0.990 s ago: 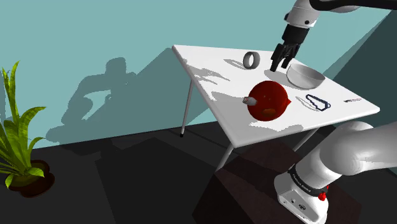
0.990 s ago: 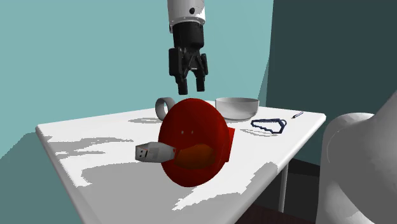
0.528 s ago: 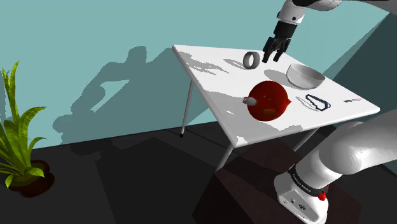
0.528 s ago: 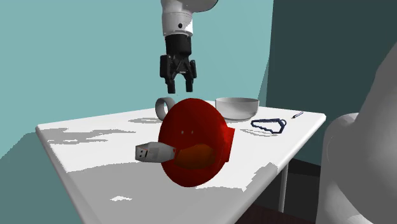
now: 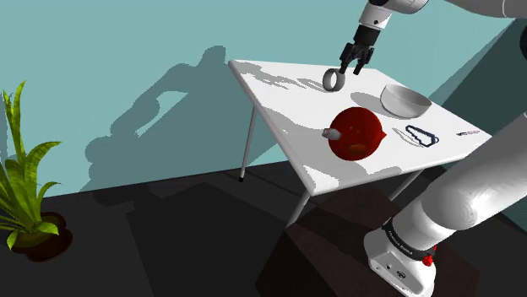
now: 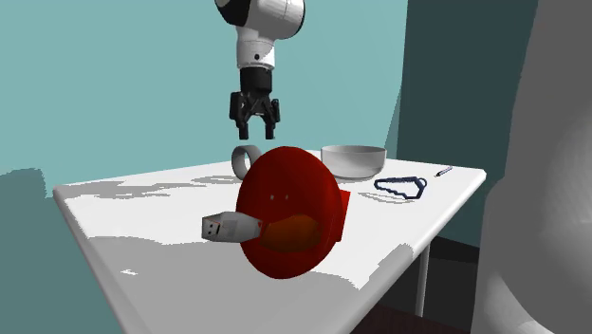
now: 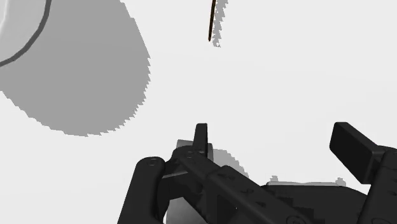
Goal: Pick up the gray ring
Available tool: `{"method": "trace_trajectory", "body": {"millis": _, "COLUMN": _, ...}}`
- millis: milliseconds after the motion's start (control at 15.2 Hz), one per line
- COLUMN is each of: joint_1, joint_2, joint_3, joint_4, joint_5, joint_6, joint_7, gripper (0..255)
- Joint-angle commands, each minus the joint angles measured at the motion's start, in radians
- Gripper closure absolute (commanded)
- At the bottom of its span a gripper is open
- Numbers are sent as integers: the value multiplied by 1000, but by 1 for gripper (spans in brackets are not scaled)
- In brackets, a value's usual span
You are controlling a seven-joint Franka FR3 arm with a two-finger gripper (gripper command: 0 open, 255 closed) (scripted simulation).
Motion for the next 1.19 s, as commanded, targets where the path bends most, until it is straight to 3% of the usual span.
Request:
{"method": "trace_trajectory", "body": {"millis": 0, "joint_1": -15, "joint_2": 92, "joint_3": -20, "joint_4": 107, "joint_5": 34, "joint_6": -19, "joint_7": -28, "gripper": 0}}
{"method": "trace_trajectory", "body": {"millis": 396, "joint_1": -87, "joint_2": 342, "joint_3": -54, "joint_4": 408, "joint_5": 141, "joint_6": -91, "joint_7": -91, "gripper": 0}}
{"method": "trace_trajectory", "body": {"millis": 990, "joint_1": -81, "joint_2": 334, "joint_3": -50, "joint_4": 295, "joint_5": 140, "joint_6": 14, "joint_7": -99, "gripper": 0}}
{"method": "trace_trajectory", "body": {"millis": 1056, "joint_1": -81, "joint_2": 333, "joint_3": -50, "joint_4": 291, "joint_5": 140, "joint_6": 17, "joint_7": -100, "gripper": 255}}
{"method": "trace_trajectory", "body": {"millis": 1122, "joint_1": -81, "joint_2": 333, "joint_3": -50, "joint_4": 291, "joint_5": 139, "joint_6": 17, "joint_7": -100, "gripper": 255}}
